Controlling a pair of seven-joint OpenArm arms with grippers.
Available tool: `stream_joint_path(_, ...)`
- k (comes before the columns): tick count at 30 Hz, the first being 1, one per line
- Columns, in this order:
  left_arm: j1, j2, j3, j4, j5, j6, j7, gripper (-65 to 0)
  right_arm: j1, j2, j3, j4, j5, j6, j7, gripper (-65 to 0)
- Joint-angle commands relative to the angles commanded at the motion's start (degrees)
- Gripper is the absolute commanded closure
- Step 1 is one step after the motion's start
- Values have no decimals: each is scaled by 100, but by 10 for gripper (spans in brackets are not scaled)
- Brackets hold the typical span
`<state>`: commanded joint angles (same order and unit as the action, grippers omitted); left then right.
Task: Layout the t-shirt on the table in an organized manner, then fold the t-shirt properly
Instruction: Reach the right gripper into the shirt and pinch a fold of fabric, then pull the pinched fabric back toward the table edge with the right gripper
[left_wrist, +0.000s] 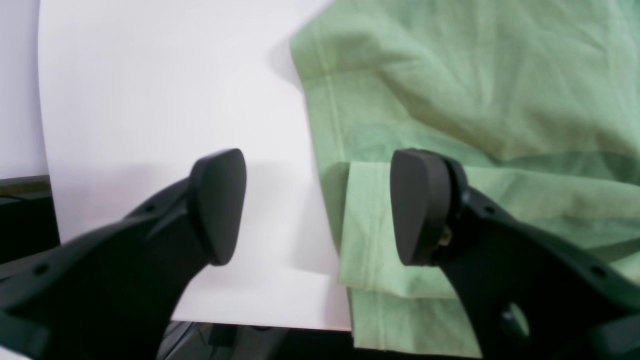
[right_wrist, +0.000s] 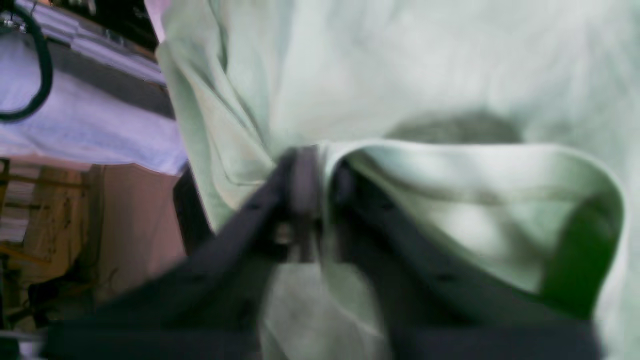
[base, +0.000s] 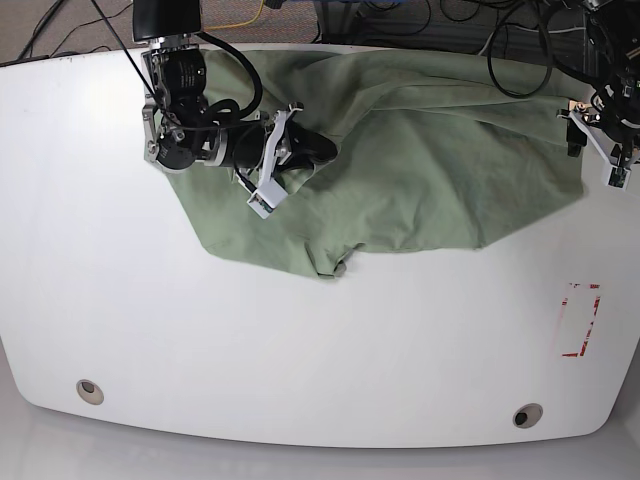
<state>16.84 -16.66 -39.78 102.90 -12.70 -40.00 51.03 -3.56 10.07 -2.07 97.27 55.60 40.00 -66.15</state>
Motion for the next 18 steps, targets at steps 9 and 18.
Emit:
stream_joint_path(9,-35,141,18,0,0,0,0,-421,-378,510,44,800,0,0,-88,-595)
stream_joint_path(18,-35,325,53,0,-35,0,-26,-421,-1073,1319,853,1187,-79,0,-79,-488)
